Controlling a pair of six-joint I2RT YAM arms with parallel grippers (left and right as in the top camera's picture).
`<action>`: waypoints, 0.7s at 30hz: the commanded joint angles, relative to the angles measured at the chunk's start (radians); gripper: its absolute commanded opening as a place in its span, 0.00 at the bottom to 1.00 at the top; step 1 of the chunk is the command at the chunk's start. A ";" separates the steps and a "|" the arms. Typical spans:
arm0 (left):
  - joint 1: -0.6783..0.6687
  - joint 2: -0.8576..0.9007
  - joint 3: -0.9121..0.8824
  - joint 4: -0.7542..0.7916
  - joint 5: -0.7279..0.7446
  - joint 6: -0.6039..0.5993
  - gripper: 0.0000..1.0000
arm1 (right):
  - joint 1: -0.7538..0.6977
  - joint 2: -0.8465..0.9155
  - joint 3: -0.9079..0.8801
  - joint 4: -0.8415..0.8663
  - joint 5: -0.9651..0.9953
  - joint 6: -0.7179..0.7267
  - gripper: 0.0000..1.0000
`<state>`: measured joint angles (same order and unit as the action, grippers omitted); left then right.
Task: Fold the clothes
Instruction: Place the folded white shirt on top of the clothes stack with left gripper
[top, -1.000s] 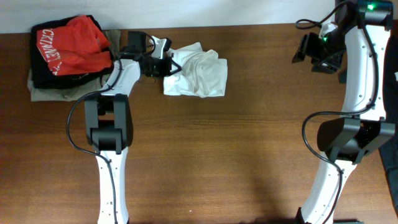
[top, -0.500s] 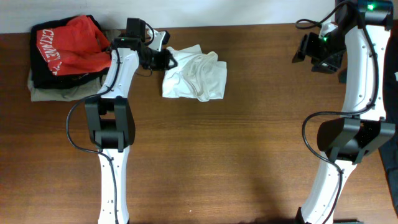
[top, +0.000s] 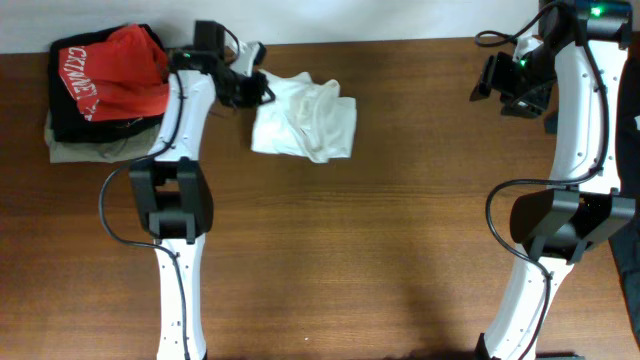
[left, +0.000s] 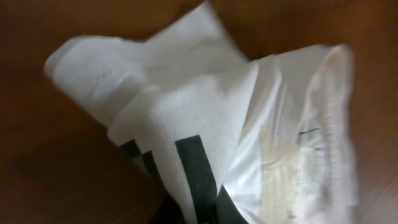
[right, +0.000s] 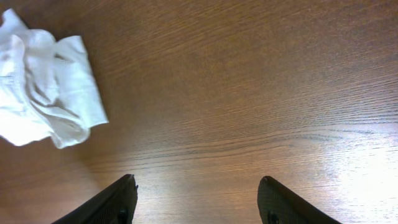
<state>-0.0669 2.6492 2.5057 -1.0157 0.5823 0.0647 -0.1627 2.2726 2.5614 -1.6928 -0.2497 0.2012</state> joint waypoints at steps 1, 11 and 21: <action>0.061 -0.001 0.163 -0.081 -0.042 0.046 0.00 | 0.006 -0.023 -0.003 -0.006 -0.001 -0.011 0.66; 0.163 -0.005 0.253 -0.225 -0.186 0.181 0.00 | 0.006 -0.023 -0.003 -0.006 -0.002 -0.010 0.66; 0.202 -0.013 0.475 -0.243 -0.183 0.173 0.00 | 0.006 -0.023 -0.017 -0.006 -0.001 -0.011 0.66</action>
<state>0.1211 2.6492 2.8998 -1.2736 0.3985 0.2253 -0.1627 2.2726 2.5610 -1.6928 -0.2497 0.2012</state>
